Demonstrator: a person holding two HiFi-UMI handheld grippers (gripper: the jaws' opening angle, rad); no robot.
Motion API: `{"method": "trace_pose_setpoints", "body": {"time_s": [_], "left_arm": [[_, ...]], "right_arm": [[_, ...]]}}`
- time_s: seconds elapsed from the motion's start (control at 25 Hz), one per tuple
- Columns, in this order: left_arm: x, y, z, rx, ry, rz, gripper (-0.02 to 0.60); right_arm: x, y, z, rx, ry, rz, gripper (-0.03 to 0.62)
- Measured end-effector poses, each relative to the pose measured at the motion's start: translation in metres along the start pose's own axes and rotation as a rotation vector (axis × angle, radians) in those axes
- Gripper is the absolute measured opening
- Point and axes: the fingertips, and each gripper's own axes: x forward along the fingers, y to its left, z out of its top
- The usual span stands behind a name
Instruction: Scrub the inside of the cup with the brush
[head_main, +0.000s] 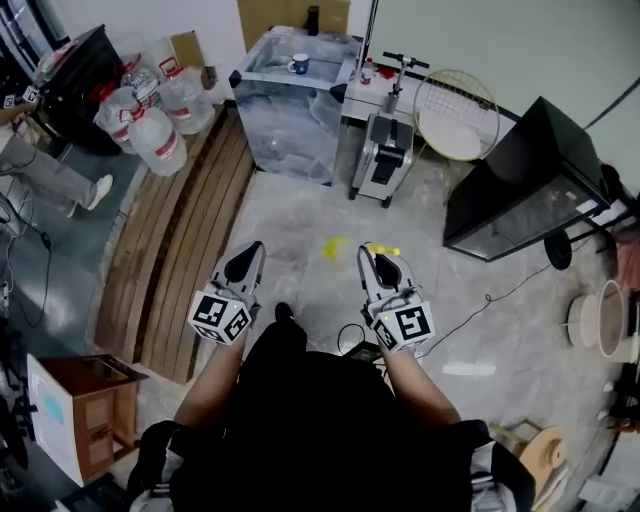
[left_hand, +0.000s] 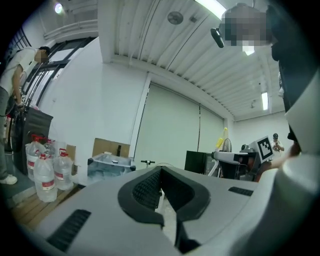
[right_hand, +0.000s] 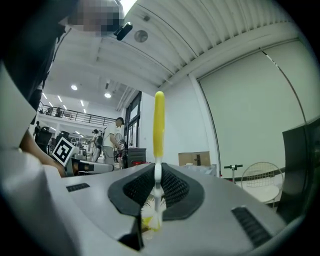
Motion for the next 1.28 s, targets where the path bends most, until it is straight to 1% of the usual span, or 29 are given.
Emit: {"method": "trace_pose_setpoints", "body": {"time_s": [0.12, 0.24, 0.36, 0.48, 0.6, 0.76, 1.0, 1.12, 1.28], "left_arm": [[0.024, 0.028, 0.006, 0.009, -0.003, 0.008, 0.015], [0.056, 0.063, 0.01, 0.001, -0.014, 0.008, 0.015], [0.099, 0.105, 0.016, -0.013, -0.003, 0.009, 0.015], [0.146, 0.146, 0.026, -0.008, 0.017, 0.013, 0.015], [0.194, 0.182, 0.038, -0.019, 0.017, -0.015, 0.015], [0.245, 0.219, 0.052, -0.011, 0.002, -0.061, 0.015], [0.313, 0.26, 0.055, -0.029, 0.004, -0.077, 0.015], [0.348, 0.281, 0.052, -0.033, 0.008, -0.07, 0.015], [0.4, 0.31, 0.054, -0.027, 0.011, -0.039, 0.015]], "right_arm": [[0.036, -0.013, -0.001, -0.01, -0.001, 0.01, 0.046], [0.08, -0.031, -0.009, -0.033, 0.015, 0.007, 0.046], [0.135, -0.055, -0.012, -0.036, 0.04, 0.002, 0.046], [0.192, -0.077, -0.007, -0.051, 0.057, 0.023, 0.046], [0.245, -0.105, -0.003, -0.05, 0.063, 0.012, 0.046], [0.303, -0.13, 0.003, -0.057, 0.049, -0.006, 0.046], [0.363, -0.173, -0.007, -0.034, 0.056, -0.006, 0.046], [0.395, -0.2, -0.016, -0.017, 0.05, 0.005, 0.046], [0.448, -0.241, -0.024, -0.004, 0.039, 0.045, 0.046]]}}
